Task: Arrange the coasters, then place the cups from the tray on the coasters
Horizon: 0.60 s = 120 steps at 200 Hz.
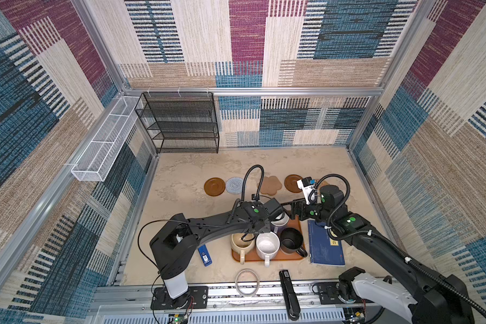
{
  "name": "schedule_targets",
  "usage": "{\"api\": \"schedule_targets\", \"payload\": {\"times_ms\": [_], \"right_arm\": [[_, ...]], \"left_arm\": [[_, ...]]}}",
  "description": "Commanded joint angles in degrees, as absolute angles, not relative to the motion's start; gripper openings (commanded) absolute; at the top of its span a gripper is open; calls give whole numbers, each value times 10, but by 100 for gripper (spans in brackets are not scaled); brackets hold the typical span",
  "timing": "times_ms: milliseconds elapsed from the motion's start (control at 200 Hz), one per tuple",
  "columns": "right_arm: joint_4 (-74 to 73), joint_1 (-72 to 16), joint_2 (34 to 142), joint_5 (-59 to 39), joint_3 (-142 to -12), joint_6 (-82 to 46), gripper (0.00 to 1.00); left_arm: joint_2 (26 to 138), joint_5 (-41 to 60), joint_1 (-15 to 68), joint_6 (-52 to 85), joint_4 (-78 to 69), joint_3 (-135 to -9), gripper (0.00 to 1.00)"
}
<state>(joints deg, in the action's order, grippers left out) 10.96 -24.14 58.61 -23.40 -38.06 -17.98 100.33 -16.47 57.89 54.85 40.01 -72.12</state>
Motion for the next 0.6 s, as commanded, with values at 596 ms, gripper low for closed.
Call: {"api": "schedule_targets", "payload": {"times_ms": [596], "right_arm": [[54,-242,572,-289,-370,-185,94]], "left_arm": [[912,-174,576,501,375,-686,0]]}}
